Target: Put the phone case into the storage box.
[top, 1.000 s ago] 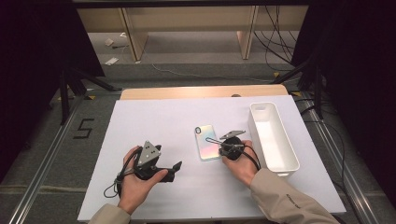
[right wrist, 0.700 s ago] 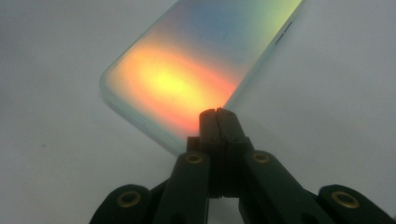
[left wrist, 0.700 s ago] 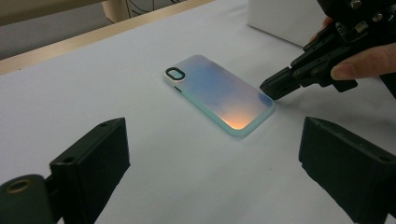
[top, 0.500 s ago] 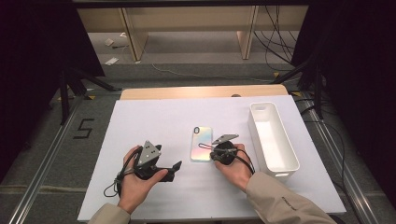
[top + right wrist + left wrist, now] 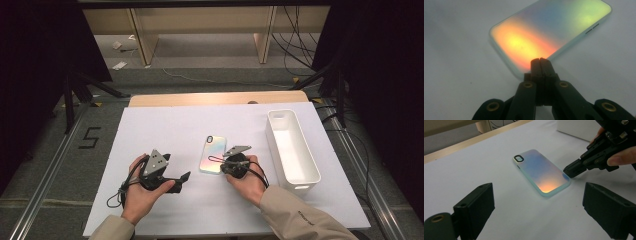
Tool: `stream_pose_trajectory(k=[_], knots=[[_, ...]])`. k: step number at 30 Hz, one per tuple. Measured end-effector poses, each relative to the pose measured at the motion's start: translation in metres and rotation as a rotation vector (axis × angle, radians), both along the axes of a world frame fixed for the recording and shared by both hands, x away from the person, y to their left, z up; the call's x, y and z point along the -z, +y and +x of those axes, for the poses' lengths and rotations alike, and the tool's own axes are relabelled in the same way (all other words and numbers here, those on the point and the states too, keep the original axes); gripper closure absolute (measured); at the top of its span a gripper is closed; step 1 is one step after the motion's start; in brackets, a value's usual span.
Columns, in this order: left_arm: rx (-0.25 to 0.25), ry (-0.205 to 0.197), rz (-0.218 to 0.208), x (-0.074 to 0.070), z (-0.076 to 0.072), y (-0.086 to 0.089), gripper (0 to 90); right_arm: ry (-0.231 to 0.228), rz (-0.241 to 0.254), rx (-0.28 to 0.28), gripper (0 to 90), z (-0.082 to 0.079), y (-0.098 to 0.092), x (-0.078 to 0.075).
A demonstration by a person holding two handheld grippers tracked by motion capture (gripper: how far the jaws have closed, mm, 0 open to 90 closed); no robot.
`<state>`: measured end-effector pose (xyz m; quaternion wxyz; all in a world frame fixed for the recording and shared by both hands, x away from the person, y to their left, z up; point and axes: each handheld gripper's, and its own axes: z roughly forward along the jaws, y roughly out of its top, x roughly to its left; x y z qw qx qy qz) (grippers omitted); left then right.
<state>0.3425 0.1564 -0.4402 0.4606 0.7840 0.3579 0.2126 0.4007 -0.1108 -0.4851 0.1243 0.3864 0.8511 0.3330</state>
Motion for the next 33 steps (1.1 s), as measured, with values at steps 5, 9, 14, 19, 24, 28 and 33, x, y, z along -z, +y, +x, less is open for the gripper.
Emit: stream_pose_trajectory(k=[5, 9, 14, 19, 24, 28, 33], knots=[[0.001, 0.006, 0.011, 0.002, 0.001, 0.0, 11.5, -0.007, 0.003, -0.018, 90.0, -0.002, 0.005, 0.002], [0.005, 0.009, 0.018, 0.002, 0.001, -0.001, 11.9, -0.008, 0.008, -0.026, 90.0, -0.002, 0.009, 0.003], [0.004, 0.013, 0.022, 0.003, 0.001, -0.001, 12.4, -0.008, 0.015, -0.035, 90.0, -0.003, 0.012, 0.003], [0.004, 0.016, 0.023, 0.003, 0.001, -0.001, 12.5, -0.01, 0.017, -0.048, 90.0, -0.003, 0.016, 0.004], [0.006, 0.021, 0.025, 0.004, 0.002, -0.001, 12.5, -0.013, 0.019, -0.061, 90.0, -0.003, 0.017, 0.004], [0.006, 0.02, 0.024, 0.003, 0.001, -0.001, 12.5, 0.002, 0.021, -0.067, 88.0, -0.003, 0.015, 0.002], [0.003, 0.019, 0.022, 0.003, 0.001, -0.001, 12.4, 0.011, 0.006, -0.082, 79.9, -0.005, 0.009, -0.006]])
